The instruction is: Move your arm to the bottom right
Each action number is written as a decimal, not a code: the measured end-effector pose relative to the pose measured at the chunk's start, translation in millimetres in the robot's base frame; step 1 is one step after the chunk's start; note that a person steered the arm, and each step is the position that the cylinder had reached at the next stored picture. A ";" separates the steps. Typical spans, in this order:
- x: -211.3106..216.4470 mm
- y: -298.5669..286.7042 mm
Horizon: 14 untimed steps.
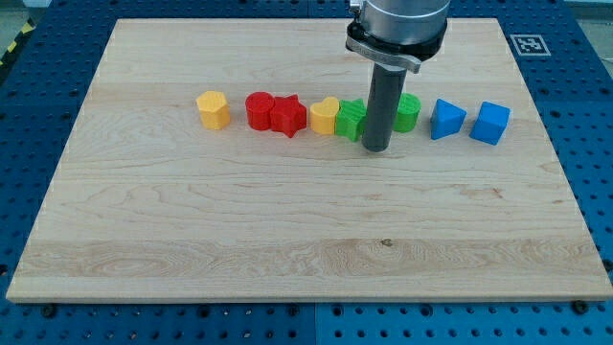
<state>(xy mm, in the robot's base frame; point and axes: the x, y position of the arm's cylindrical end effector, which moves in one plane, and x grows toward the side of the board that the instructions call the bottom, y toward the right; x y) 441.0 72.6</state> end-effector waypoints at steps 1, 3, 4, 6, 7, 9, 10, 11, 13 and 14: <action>0.0 -11.2; -14.4 -12.5; -4.4 -12.5; 13.2 -10.0; 43.6 -1.2; 120.5 13.3; 121.2 17.6; 126.3 73.8; 126.2 158.8; 126.1 215.6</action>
<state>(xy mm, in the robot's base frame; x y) 567.1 288.2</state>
